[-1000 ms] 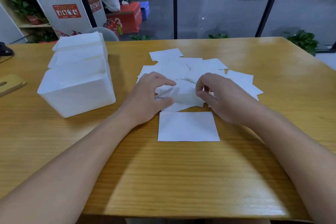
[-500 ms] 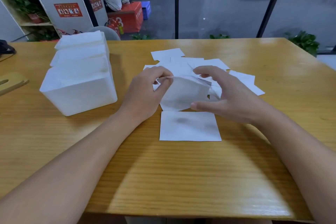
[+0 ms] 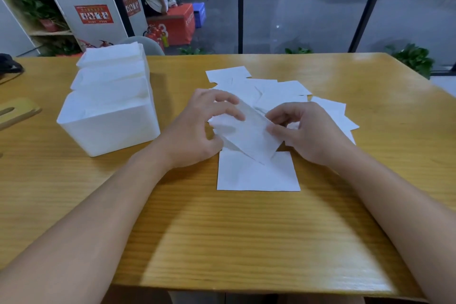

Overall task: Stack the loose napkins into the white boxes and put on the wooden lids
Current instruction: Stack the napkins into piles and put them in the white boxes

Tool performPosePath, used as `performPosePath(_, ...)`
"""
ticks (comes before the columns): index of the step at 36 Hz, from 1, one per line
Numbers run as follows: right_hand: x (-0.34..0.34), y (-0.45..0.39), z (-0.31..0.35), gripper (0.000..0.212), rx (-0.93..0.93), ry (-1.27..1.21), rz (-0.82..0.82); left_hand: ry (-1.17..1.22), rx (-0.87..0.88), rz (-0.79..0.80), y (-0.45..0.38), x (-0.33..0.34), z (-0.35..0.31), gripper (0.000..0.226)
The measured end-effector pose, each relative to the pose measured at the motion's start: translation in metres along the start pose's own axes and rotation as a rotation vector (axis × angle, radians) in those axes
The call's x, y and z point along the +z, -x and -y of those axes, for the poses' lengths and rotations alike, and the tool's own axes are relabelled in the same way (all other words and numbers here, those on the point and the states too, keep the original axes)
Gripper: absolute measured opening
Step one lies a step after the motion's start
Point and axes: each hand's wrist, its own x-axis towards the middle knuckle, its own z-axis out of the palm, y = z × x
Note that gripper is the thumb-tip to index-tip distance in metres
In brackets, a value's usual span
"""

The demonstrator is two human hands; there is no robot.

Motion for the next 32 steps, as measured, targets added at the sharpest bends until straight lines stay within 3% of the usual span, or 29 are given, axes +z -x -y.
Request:
performPosePath(3,-0.001,0.003,0.004,0.01,-0.055,0.023,-0.033,0.123,-0.04,0.027,0.002,-0.007,-0.005,0.072)
performPosePath(12,0.001,0.006,0.014,0.009,-0.182,0.025,-0.092,0.024,-0.061,-0.229,-0.008,0.014,0.007,0.016)
performPosePath(19,-0.001,0.005,0.013,0.01,-0.177,0.001,-0.133,0.075,-0.063,-0.293,-0.008,0.012,0.002,0.019)
performPosePath(23,-0.012,0.003,0.017,0.014,-0.142,-0.055,-0.184,0.249,-0.104,-0.334,-0.008,0.005,-0.003,0.013)
performPosePath(26,-0.023,0.003,0.02,0.016,-0.048,-0.104,-0.094,0.436,-0.181,-0.245,-0.008,-0.004,-0.007,0.011)
performPosePath(29,-0.028,0.005,0.017,0.014,0.12,-0.153,0.055,0.467,-0.281,-0.016,-0.006,-0.007,-0.006,0.017)
performPosePath(32,-0.029,0.006,0.017,0.011,0.216,-0.139,0.188,0.438,-0.344,0.108,-0.004,-0.007,-0.004,0.02)
